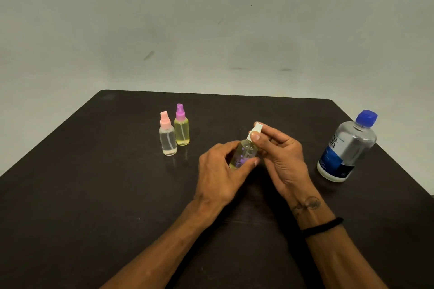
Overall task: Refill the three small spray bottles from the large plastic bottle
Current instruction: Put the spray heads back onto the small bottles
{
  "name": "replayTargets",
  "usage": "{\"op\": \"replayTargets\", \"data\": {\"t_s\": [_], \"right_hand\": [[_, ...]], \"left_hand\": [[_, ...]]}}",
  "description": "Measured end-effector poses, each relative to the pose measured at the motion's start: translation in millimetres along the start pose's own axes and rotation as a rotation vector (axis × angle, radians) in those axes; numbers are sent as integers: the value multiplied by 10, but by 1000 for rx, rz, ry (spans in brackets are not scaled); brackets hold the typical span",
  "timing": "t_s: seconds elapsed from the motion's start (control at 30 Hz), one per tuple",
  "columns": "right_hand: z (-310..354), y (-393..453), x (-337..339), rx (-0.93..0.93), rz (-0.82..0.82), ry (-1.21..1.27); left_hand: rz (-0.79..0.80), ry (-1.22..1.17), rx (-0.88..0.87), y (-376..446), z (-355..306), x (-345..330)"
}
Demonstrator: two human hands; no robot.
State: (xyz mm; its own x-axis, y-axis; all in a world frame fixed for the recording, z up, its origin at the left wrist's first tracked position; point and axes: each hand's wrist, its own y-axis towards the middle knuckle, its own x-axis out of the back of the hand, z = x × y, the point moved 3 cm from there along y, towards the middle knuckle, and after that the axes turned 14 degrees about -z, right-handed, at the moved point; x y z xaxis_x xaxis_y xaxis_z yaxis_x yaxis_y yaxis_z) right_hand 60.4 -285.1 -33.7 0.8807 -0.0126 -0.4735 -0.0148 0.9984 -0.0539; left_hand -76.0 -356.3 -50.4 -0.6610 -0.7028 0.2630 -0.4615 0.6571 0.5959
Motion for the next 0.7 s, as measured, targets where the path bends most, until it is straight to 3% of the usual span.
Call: {"op": "replayTargets", "data": {"t_s": [0.17,0.47,0.57,0.7], "right_hand": [[-63,-63,-74,136,-48,-14],[-149,-152,-170,280,-245,-158],[-130,-203,-269,336,-263,-249],[-125,-349,-447,414,-128,-422]], "left_hand": [[-101,97,-40,-30,58,13],[-135,332,-44,-53,58,38],[-117,275,18,-43,37,105],[-159,81,159,-102,4,329]]}}
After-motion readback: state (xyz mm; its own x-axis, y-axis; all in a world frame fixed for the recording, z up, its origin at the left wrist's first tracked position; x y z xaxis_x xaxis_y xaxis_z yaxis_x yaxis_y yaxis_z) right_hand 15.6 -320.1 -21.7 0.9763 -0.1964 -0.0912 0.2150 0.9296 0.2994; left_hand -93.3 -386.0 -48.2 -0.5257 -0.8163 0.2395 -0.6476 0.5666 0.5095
